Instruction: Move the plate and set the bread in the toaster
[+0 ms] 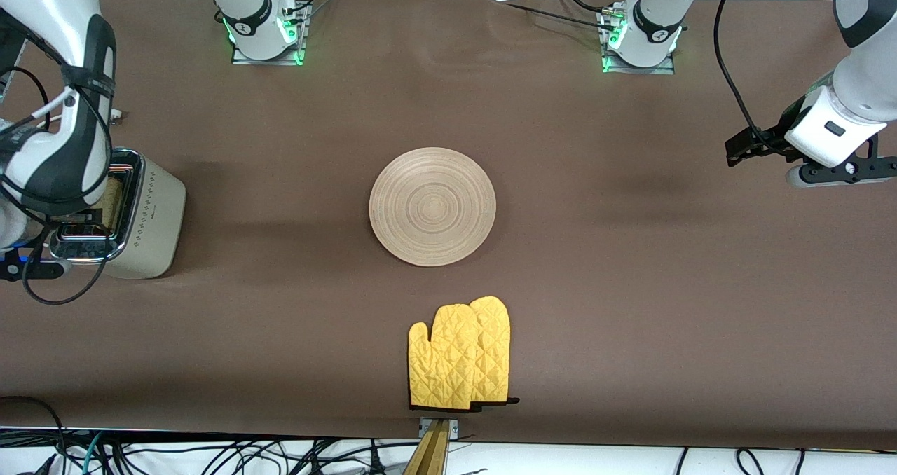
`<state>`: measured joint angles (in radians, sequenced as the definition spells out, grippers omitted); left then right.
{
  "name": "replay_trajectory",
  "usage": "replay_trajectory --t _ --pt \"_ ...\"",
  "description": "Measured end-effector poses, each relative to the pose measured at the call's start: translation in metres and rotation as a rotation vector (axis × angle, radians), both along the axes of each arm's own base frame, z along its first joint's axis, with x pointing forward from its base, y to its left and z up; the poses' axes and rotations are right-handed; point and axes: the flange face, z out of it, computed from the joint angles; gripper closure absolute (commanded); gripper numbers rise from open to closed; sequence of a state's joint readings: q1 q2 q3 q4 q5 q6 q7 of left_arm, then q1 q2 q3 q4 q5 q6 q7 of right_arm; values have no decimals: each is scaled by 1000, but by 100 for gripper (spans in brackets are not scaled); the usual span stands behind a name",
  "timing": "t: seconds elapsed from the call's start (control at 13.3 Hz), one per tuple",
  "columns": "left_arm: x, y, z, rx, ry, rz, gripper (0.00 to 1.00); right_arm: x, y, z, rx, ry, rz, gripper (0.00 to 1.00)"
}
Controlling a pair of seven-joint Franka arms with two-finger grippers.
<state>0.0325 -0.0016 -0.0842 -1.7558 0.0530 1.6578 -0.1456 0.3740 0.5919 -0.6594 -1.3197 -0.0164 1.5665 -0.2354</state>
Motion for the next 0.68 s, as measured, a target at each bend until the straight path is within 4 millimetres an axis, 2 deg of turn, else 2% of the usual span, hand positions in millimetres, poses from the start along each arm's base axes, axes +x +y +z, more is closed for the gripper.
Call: replay_trajectory --t 0.23,0.38,0.53,0.68 --pt "0 2 2 0 -3 4 0 1 16 20 128 -73 -16 0" --pt "1 4 3 0 -5 8 0 3 34 28 173 -95 -2 0" --pt "1 6 5 0 -10 11 0 3 57 37 191 -108 31 0" --pt "2 10 8 -1 -16 18 0 2 91 52 222 -128 85 0"
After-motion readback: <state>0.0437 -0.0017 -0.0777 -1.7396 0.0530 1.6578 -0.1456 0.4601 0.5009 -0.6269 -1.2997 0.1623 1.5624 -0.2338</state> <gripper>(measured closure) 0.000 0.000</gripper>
